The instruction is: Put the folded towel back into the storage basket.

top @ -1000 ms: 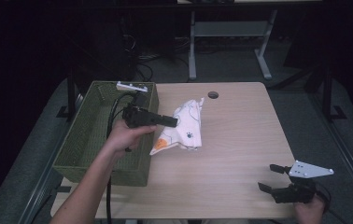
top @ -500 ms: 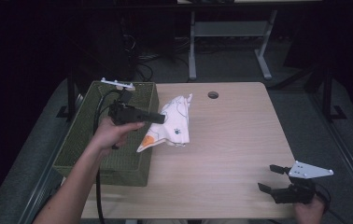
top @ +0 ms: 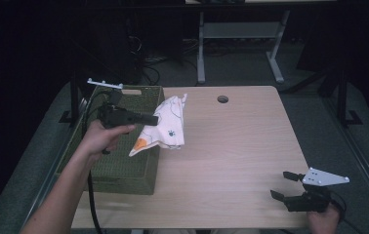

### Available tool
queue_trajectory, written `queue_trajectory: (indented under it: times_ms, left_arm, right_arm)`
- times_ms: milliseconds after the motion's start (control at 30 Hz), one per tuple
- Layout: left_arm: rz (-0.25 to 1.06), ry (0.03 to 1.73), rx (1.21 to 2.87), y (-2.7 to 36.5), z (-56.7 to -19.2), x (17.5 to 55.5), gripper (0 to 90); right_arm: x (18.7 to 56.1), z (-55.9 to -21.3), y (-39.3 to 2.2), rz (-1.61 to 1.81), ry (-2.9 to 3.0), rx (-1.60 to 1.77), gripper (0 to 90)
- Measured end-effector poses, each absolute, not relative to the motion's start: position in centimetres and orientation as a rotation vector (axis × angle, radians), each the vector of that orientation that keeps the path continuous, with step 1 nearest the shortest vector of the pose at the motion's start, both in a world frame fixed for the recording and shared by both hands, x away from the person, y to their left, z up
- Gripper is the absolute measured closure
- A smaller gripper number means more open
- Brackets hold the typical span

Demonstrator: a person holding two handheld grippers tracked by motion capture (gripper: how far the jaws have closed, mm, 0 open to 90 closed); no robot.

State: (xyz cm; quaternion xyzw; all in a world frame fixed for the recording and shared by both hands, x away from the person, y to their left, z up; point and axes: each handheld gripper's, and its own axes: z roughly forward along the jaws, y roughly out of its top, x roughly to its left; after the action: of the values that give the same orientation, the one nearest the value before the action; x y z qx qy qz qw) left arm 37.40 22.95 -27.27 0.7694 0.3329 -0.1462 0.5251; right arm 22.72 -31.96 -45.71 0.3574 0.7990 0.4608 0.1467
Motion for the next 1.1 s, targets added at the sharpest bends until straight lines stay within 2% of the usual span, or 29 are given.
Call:
queue_trajectory:
  times_ms: [333,1100]
  left_arm:
    - [-0.323,0.833,1.830,25.4,-27.1,37.3,83.1]
    - [-0.292,0.953,1.812,30.9,-29.1,38.3,83.1]
  right_arm:
    - [23.0,-45.8,-32.0,1.319,2.294,1.035,13.5]
    - [23.2,-45.9,-32.2,1.310,2.291,1.060,13.5]
